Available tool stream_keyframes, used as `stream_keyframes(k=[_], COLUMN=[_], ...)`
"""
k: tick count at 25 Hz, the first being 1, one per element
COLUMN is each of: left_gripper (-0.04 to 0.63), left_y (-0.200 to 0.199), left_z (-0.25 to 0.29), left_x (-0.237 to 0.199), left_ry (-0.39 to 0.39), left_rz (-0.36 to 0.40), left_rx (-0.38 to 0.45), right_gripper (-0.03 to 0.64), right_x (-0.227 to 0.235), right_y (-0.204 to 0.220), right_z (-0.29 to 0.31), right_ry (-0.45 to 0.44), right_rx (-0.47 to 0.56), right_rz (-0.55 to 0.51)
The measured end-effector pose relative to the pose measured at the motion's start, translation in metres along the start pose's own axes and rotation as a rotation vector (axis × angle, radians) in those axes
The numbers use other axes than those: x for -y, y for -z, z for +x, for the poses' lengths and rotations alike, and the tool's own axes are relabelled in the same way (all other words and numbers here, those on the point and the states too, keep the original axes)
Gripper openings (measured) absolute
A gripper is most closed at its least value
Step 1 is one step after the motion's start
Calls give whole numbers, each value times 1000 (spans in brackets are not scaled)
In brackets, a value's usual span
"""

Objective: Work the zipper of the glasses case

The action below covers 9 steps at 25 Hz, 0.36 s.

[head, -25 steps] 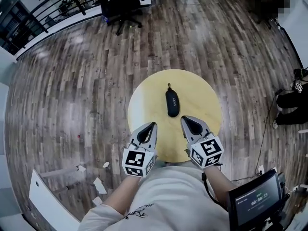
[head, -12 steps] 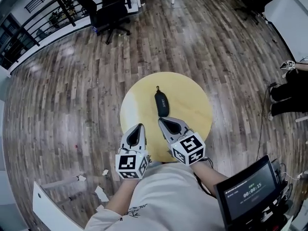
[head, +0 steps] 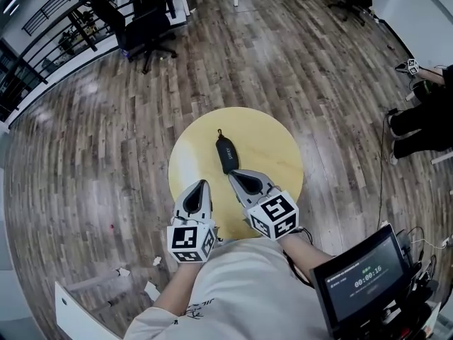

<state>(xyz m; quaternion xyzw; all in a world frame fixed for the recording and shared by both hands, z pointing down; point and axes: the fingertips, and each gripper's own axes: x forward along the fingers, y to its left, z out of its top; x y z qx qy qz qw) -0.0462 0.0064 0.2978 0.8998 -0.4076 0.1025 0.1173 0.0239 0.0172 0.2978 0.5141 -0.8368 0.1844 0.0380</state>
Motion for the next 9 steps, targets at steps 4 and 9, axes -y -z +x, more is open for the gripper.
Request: stream_keyframes(k=[4,9], left_gripper=[6,6], left_y=[-10,-5], left_z=[-8,-4], left_x=[7,1], left_ry=[6,-3], left_rz=[0,2], left_rx=[-12,-11], right_gripper=[0,0], right_x=[-6,-3], right_y=[-11,-6], right_z=[-9,-4], right_ry=[1,-2], right_rx=[-3,0], right_rz=[7,4])
